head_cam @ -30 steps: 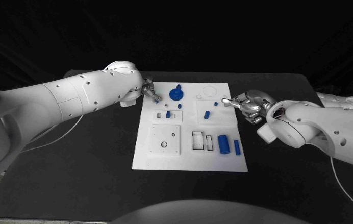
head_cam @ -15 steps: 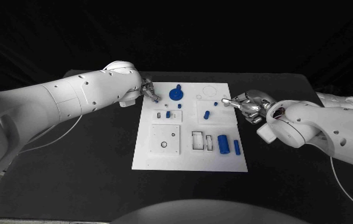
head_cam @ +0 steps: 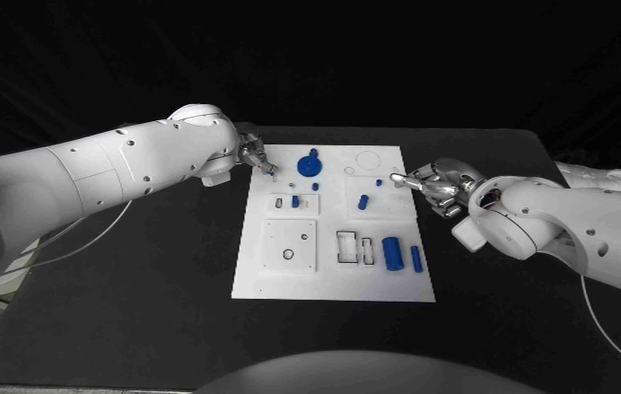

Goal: Assemble the parts on the task board

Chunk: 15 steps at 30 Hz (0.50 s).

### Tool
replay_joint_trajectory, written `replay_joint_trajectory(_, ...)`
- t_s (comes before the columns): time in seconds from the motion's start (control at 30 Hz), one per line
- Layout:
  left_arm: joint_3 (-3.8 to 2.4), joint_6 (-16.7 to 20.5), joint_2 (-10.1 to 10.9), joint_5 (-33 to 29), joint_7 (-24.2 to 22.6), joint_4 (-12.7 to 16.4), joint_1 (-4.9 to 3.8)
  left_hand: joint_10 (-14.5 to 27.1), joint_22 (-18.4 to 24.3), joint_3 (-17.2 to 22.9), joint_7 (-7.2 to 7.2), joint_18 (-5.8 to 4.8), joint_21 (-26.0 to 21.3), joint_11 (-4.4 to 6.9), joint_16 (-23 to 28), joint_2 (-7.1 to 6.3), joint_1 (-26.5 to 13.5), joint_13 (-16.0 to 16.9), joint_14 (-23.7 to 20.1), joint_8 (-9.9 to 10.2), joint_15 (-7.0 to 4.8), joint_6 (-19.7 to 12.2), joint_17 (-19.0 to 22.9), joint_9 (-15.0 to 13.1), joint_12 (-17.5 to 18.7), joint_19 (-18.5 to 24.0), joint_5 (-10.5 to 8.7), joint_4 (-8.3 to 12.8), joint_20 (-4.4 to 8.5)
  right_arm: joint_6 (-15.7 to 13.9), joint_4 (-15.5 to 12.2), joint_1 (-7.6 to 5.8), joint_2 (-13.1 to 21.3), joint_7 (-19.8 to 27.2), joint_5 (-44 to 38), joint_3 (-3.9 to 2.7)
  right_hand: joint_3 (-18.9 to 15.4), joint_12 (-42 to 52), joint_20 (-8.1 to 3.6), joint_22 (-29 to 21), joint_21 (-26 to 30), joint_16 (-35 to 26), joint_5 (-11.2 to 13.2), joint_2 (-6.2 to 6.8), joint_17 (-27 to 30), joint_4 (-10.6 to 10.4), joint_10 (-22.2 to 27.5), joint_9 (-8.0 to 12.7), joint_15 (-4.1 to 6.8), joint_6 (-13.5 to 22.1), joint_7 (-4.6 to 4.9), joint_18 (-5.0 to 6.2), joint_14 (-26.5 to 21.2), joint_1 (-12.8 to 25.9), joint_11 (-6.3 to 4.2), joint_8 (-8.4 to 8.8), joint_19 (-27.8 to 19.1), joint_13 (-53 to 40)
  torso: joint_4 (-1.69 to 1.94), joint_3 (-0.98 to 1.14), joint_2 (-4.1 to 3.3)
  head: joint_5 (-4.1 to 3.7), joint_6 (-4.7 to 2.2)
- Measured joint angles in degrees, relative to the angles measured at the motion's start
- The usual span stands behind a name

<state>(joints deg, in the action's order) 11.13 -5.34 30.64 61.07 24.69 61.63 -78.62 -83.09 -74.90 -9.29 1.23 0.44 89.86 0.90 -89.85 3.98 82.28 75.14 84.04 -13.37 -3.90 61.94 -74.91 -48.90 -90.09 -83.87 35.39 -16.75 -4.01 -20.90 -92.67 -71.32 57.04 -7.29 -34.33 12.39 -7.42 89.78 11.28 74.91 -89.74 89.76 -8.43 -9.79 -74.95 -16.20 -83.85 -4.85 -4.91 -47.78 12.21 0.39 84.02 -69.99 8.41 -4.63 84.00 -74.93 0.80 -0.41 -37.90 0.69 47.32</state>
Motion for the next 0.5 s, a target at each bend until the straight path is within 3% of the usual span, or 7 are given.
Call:
replay_joint_trajectory(0.23, -0.24, -2.7, 1.9, -1.8, 0.9, 2.6, -2.16, 0.1, 0.0, 0.6, 0.01, -0.01, 0.0, -0.09, 0.0, -0.51, 0.5, 0.0, 0.0, 0.1, 0.0, 0.0, 0.0, 0.1, 0.0, 0.0, 0.39, 0.0, 0.0, 0.0, 0.1, 0.02, -0.1, -0.1, 0.0, 0.0, 0.0, 0.0, 0.0, 0.0, 0.0, 0.0, 0.0, 0.0, 0.0, 0.0, 0.0, 0.0, 0.0, 0.0, 0.0, 0.0, 0.0, 0.0, 0.0, 0.0, 0.0, 0.0, -0.01, 0.07, 0.04, 0.37, 0.05)
replay_joint_trajectory(0.33, -0.18, -4.3, 2.5, -2.3, 1.6, 3.6, -2.44, 0.1, 0.0, 0.6, 0.02, 0.0, 0.0, -0.1, 0.0, -0.5, 0.5, 0.2, 0.0, 0.1, 0.0, 0.0, 0.0, 0.1, 0.0, 0.0, 0.39, 0.0, 0.0, 0.0, 0.1, 0.02, -0.2, -0.1, 0.0, 0.0, 0.0, 0.0, 0.0, 0.0, 0.0, 0.0, 0.0, 0.0, 0.0, 0.0, 0.0, 0.0, 0.0, 0.0, 0.0, 0.0, 0.0, 0.0, 0.0, 0.0, 0.0, 0.0, -0.02, 0.06, 0.04, 0.46, 0.05)
replay_joint_trajectory(0.4, 0.0, -5.5, 2.9, -2.5, 2.2, 4.5, -2.55, 0.1, 0.0, 0.6, 0.12, 0.0, 0.0, -0.1, 0.0, -0.22, 0.8, 3.1, 0.0, -0.1, 0.0, -0.1, 0.0, 0.1, 0.0, 0.0, 0.38, 0.0, 0.0, 0.0, 0.1, 0.02, -0.2, -0.1, 0.0, 0.0, 0.0, 0.0, 0.0, 0.0, 0.0, 0.0, 0.0, 0.0, 0.0, 0.0, 0.0, 0.0, 0.0, 0.0, 0.0, 0.0, 0.0, 0.0, 0.0, 0.0, 0.0, 0.0, -0.02, 0.04, 0.03, 0.51, 0.02)
replay_joint_trajectory(0.5, 0.23, -6.9, 3.7, -2.9, 3.1, 6.0, -2.62, 0.2, 0.0, 1.1, 0.23, 0.0, 0.0, -0.2, 0.0, -0.31, 0.9, 3.4, 0.0, -0.1, 0.0, -0.2, 0.0, 0.1, 0.0, 0.0, 0.38, 0.0, 0.0, 0.0, 0.1, 0.02, -0.2, -0.1, 0.0, 0.0, 0.0, 0.0, 0.0, 0.0, 0.0, 0.0, 0.0, 0.0, 0.0, 0.0, 0.0, 0.0, 0.0, 0.0, 0.0, 0.0, 0.0, 0.0, 0.0, 0.0, 0.0, 0.0, -0.02, 0.04, 0.01, 0.57, -0.01)
